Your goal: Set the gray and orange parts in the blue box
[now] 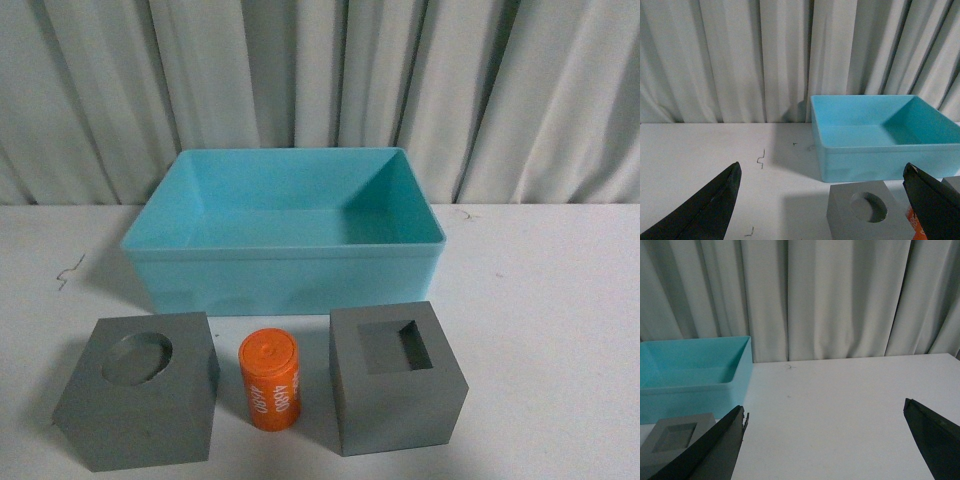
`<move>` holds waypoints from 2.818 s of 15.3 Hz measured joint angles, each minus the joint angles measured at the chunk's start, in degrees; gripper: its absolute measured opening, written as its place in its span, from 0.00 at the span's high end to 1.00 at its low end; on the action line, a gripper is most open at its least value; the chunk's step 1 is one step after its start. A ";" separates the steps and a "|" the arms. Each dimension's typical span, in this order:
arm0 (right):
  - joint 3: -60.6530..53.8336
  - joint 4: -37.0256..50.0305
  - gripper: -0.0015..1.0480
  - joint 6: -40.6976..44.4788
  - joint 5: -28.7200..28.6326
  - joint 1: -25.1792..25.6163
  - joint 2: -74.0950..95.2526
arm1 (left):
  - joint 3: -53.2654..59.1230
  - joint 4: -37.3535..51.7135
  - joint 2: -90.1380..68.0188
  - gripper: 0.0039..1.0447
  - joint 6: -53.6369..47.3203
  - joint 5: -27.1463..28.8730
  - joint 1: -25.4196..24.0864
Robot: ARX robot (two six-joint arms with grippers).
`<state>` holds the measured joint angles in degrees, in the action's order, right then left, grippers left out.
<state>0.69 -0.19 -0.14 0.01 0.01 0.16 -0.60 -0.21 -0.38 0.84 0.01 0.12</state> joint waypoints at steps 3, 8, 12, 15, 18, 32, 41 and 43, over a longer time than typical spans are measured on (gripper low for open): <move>0.00 0.00 0.06 0.00 0.00 0.00 0.00 | 0.00 0.00 0.00 0.06 -0.02 0.00 -0.02; 7.80 -13.97 0.06 -4.00 5.22 0.55 14.62 | 0.00 -0.02 0.00 0.06 -0.02 0.07 -0.02; 20.63 -2.05 0.06 -1.68 -7.15 10.25 37.86 | 0.00 -0.02 0.00 0.06 0.00 0.02 0.00; 30.23 0.57 0.06 7.26 -15.87 2.82 59.32 | 0.00 0.00 0.00 0.06 0.00 0.00 -0.02; 31.89 8.96 0.06 6.64 -11.32 -8.96 74.55 | 0.00 0.00 0.00 0.06 -0.02 0.00 -0.02; 41.42 14.73 0.06 -12.13 -1.73 -22.45 102.64 | 0.00 0.00 0.00 0.06 0.00 0.00 -0.02; 43.80 14.05 0.58 -15.12 -2.27 -22.01 105.57 | 0.00 0.00 0.00 0.06 0.00 0.00 -0.02; 41.11 12.96 0.80 -14.64 -0.96 -21.44 102.20 | 0.00 0.00 0.00 0.06 0.00 0.02 -0.02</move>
<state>41.80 12.78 -14.79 -0.95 -21.43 102.37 -0.60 -0.21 -0.38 0.84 0.03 0.10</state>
